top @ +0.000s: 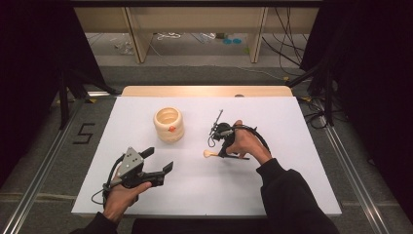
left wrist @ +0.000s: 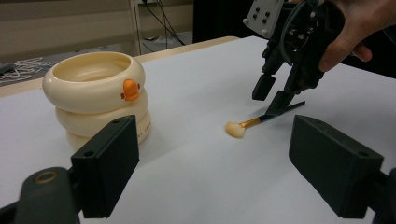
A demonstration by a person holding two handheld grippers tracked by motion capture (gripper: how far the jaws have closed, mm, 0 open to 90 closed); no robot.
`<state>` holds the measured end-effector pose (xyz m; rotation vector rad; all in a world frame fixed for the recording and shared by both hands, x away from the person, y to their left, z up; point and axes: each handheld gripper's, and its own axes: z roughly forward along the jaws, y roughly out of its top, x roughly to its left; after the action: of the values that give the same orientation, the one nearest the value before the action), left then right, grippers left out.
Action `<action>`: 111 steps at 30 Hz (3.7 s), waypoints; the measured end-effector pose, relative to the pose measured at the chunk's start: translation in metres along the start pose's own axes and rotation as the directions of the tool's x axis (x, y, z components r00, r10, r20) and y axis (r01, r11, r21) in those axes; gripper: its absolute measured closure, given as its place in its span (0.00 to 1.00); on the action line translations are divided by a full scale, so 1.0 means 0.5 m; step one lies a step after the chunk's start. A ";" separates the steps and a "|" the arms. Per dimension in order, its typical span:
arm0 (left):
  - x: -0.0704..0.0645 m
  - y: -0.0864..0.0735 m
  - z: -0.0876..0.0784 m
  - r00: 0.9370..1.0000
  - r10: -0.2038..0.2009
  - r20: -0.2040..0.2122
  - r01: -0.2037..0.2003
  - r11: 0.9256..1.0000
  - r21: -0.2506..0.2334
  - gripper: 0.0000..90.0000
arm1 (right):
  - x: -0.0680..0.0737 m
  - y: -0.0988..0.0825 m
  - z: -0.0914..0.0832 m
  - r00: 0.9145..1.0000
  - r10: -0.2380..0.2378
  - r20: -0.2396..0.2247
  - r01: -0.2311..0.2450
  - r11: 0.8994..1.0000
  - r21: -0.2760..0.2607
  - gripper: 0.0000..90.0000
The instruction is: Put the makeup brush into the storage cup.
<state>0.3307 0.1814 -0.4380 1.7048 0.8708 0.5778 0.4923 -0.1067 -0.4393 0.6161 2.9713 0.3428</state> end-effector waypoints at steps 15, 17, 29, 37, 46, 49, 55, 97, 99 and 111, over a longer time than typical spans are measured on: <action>-0.001 -0.001 0.001 1.000 -0.009 0.003 0.009 1.000 0.004 0.18 | -0.011 0.003 0.020 0.998 -0.059 -0.018 0.060 0.996 0.066 0.70; 0.000 -0.001 0.001 1.000 -0.008 0.004 0.008 1.000 0.004 0.18 | -0.010 0.003 0.021 0.998 -0.058 -0.022 0.059 0.996 0.073 0.72; 0.000 -0.001 0.001 1.000 -0.010 0.004 0.010 1.000 0.006 0.18 | -0.013 0.006 0.028 0.998 -0.058 -0.030 0.061 0.994 0.096 0.77; 0.000 0.000 0.000 1.000 -0.009 0.003 0.009 1.000 0.005 0.18 | -0.015 0.004 0.033 0.998 -0.058 -0.026 0.061 0.992 0.115 0.81; 0.000 0.000 0.000 1.000 -0.009 0.001 0.009 1.000 0.004 0.18 | -0.016 0.005 0.034 0.998 -0.050 -0.031 0.053 0.991 0.120 0.87; 0.000 0.000 0.000 1.000 -0.009 -0.001 0.009 1.000 0.003 0.18 | -0.013 0.006 0.034 0.998 -0.052 -0.033 0.056 0.990 0.126 0.90; 0.000 0.000 0.000 1.000 -0.010 -0.001 0.010 1.000 0.001 0.18 | -0.011 0.007 0.035 0.997 -0.069 -0.029 0.072 0.989 0.128 0.92; 0.002 -0.001 -0.002 1.000 -0.010 -0.006 0.010 1.000 0.004 0.18 | -0.025 0.011 -0.052 0.999 0.032 -0.042 -0.042 0.965 -0.260 0.92; 0.002 0.000 -0.003 1.000 -0.011 -0.009 0.011 1.000 0.005 0.18 | -0.027 0.011 -0.059 0.998 0.031 -0.059 -0.048 0.950 -0.310 0.92; 0.001 -0.002 -0.001 1.000 -0.024 -0.002 0.024 1.000 0.002 0.18 | -0.027 0.002 -0.098 0.991 0.064 -0.118 -0.118 0.836 -0.536 0.92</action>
<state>0.3306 0.1824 -0.4389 1.6940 0.8926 0.5631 0.4986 -0.1212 -0.3909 0.6757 2.7179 1.1993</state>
